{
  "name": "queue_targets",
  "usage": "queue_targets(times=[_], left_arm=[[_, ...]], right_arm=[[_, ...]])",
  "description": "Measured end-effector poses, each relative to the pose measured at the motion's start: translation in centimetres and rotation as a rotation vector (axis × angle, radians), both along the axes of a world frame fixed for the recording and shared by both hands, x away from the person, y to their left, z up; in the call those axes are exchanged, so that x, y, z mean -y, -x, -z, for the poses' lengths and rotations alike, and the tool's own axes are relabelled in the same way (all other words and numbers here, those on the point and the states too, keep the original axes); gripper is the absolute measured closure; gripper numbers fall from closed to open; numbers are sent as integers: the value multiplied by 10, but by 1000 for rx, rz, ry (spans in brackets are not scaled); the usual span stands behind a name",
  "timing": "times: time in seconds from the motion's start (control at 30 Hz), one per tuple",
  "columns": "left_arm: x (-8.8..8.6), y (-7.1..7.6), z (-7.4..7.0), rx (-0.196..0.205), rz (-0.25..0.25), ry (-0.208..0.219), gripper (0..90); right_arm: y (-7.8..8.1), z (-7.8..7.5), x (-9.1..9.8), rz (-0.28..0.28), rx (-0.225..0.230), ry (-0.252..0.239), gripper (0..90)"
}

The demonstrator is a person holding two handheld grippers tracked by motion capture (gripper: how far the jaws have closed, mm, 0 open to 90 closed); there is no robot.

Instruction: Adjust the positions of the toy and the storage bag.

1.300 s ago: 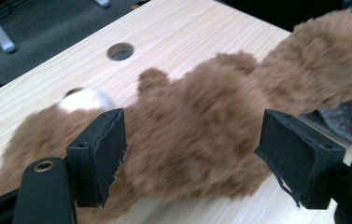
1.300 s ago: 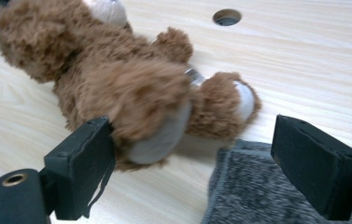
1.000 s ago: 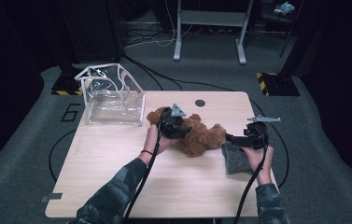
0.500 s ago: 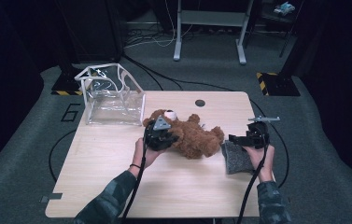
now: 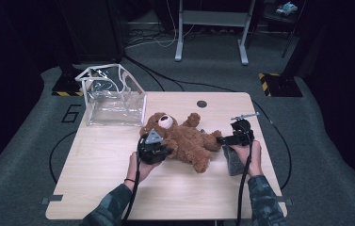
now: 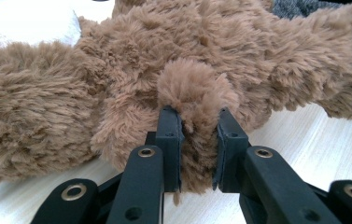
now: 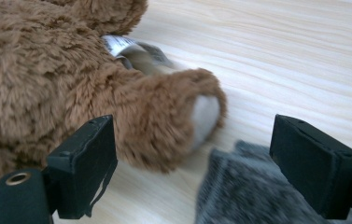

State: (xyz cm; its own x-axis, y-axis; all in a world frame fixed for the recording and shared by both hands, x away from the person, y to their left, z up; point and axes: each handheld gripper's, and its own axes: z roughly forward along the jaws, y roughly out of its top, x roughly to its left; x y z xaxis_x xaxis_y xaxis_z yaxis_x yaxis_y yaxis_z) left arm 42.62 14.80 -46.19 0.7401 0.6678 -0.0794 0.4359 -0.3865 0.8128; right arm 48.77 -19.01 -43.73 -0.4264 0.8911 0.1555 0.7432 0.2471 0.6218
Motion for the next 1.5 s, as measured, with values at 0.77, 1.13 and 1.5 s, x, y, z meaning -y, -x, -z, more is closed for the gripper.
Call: queue_targets(times=[0.77, 1.13, 1.5], left_arm=[[-5, 1, 5, -12, -1, 9, 769], [-7, -1, 12, -34, 3, -10, 771], [-7, -2, 14, -44, -9, 4, 771]], right_arm=[[-22, 23, -18, -107, -100, -71, 854], [-22, 15, -14, -59, -90, -93, 266], [-27, 43, -27, -100, -185, -118, 603]])
